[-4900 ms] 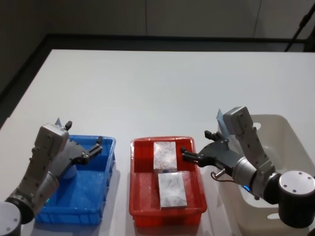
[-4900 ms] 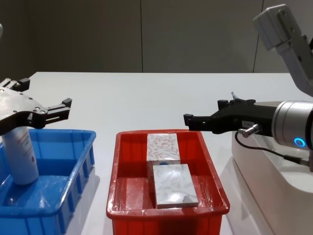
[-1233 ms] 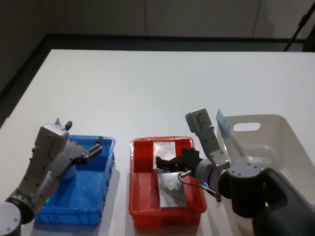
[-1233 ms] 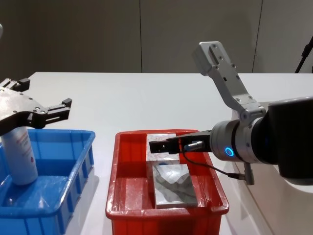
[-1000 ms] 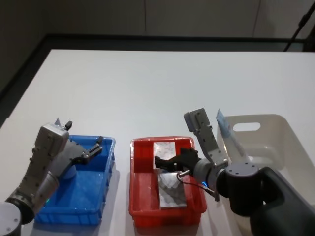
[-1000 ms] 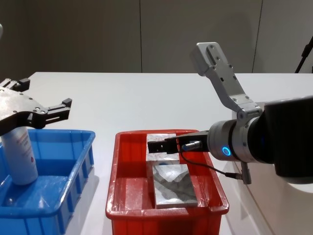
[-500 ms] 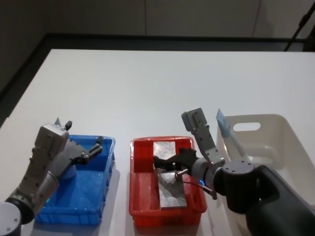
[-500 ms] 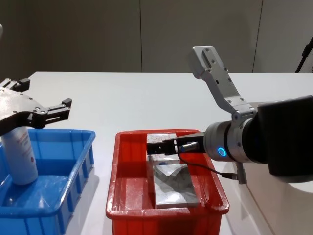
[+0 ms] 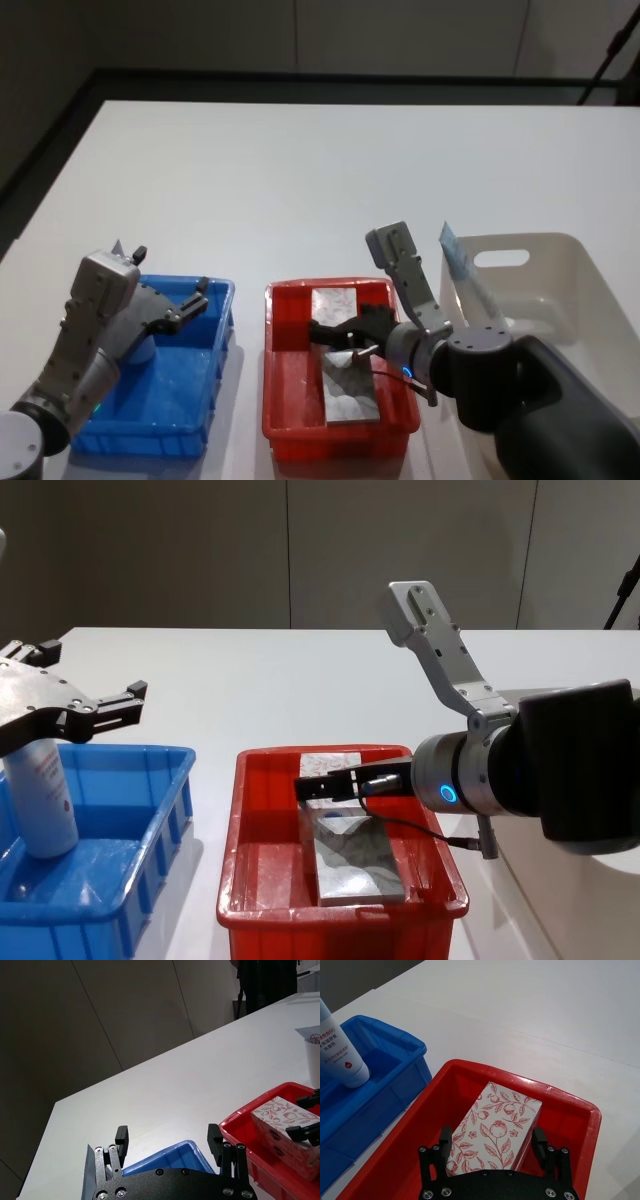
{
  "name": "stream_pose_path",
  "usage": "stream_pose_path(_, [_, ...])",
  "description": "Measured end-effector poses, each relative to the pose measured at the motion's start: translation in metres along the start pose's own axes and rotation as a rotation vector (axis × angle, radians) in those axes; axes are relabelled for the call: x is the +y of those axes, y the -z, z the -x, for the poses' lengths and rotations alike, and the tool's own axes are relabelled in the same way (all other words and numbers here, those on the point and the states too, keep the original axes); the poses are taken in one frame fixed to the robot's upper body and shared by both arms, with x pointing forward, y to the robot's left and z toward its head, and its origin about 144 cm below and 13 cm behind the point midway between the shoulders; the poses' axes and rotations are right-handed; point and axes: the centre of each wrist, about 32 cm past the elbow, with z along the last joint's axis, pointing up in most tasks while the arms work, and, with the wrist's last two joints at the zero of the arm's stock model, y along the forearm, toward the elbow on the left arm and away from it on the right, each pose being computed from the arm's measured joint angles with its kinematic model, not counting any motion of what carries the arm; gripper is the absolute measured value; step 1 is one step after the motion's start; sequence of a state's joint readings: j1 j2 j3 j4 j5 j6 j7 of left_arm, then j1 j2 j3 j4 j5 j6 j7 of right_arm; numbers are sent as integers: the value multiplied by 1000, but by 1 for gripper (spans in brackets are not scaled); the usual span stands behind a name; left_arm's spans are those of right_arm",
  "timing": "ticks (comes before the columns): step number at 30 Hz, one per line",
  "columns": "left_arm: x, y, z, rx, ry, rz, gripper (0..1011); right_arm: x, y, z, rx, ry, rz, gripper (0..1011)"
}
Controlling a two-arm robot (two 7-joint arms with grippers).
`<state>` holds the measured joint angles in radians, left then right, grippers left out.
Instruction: Bimanual collaborative sorting of washing and personal care products
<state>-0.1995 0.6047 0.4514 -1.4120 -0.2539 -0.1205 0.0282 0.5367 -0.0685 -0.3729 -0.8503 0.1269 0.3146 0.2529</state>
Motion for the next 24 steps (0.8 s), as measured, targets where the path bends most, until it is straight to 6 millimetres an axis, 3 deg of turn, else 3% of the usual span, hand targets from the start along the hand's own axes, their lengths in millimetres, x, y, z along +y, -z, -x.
stream_pose_path(24, [0,0,0,0,0,0,1002,6,1,0,12,-19,1,1001])
